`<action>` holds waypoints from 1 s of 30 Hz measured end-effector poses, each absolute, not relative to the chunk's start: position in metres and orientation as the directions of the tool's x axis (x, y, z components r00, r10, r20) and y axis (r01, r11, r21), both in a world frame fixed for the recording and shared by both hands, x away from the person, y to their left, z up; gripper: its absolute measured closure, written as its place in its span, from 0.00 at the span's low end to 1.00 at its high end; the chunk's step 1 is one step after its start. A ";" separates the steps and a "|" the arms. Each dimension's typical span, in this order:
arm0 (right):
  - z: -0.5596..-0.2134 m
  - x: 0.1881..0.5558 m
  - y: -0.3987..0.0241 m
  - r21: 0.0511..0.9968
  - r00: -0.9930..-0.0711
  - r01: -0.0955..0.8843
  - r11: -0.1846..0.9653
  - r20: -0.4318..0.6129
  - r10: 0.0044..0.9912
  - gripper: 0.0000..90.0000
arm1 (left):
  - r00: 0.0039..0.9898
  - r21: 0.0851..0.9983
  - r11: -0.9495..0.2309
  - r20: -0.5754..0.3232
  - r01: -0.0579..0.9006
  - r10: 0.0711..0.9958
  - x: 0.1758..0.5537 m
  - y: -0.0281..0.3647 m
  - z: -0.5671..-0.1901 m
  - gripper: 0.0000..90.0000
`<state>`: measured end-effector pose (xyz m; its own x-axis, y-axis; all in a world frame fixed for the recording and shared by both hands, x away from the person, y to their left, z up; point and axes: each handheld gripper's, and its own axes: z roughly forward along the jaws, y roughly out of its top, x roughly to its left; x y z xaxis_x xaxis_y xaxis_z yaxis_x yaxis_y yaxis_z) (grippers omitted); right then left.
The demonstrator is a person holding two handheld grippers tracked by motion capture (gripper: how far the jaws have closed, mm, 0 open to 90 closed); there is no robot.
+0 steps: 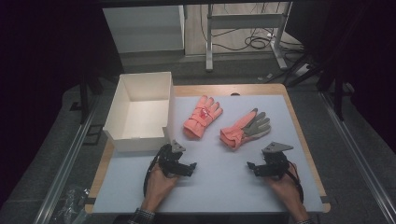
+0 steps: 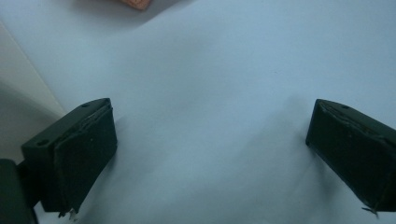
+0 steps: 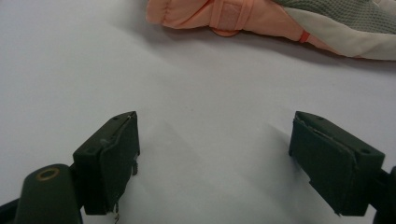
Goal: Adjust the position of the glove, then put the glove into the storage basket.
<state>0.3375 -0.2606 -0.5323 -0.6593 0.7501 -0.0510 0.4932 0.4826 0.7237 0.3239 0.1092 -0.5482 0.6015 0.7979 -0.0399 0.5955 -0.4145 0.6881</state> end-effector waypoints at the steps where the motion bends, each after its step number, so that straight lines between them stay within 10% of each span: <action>1: -0.532 0.337 -0.261 0.723 -0.659 0.493 0.483 -0.052 0.750 0.18 | 0.600 0.689 -0.411 -0.043 0.597 0.799 0.324 0.109 -0.548 0.02; 30: -0.532 0.338 -0.260 0.719 -0.653 0.503 0.479 -0.047 0.756 0.17 | 0.601 0.687 -0.416 -0.036 0.595 0.799 0.323 0.109 -0.549 0.02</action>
<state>0.3380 -0.2603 -0.5318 -0.6532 0.7558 -0.0466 0.5031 0.4791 0.7193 0.3231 0.1093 -0.5486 0.6006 0.7987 -0.0365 0.5954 -0.4163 0.6872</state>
